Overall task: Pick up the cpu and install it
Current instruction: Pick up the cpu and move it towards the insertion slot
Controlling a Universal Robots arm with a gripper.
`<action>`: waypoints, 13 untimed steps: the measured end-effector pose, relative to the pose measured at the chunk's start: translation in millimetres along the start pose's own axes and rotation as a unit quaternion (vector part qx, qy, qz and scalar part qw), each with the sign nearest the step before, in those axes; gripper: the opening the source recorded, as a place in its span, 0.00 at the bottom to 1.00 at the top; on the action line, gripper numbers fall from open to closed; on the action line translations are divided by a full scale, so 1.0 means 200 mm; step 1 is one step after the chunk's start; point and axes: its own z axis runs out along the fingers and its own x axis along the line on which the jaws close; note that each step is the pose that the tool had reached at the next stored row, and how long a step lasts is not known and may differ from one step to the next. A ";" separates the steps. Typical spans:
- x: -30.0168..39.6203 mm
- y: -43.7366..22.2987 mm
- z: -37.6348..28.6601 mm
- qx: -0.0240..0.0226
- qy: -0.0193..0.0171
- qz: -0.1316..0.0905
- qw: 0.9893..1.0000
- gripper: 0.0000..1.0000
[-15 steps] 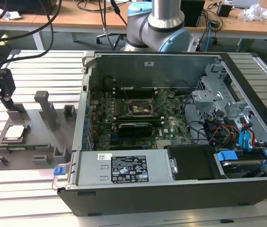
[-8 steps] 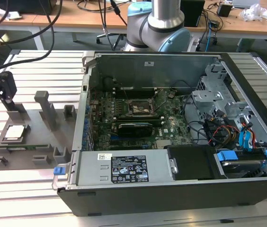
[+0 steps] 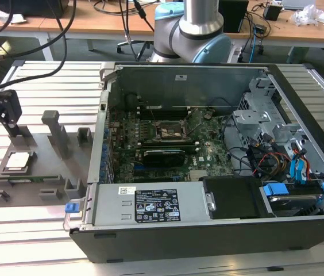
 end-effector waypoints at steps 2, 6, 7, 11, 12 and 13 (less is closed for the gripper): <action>0.000 0.000 0.011 0.000 0.000 0.000 1.000 0.66; 0.001 0.001 0.027 0.000 0.000 0.000 1.000 0.66; 0.001 0.001 0.031 0.000 0.000 0.000 1.000 0.66; 0.001 0.002 0.051 0.000 0.000 0.000 1.000 0.66; 0.001 0.002 0.055 0.000 0.000 0.000 1.000 0.66; 0.002 0.002 0.061 0.000 0.000 0.000 1.000 0.66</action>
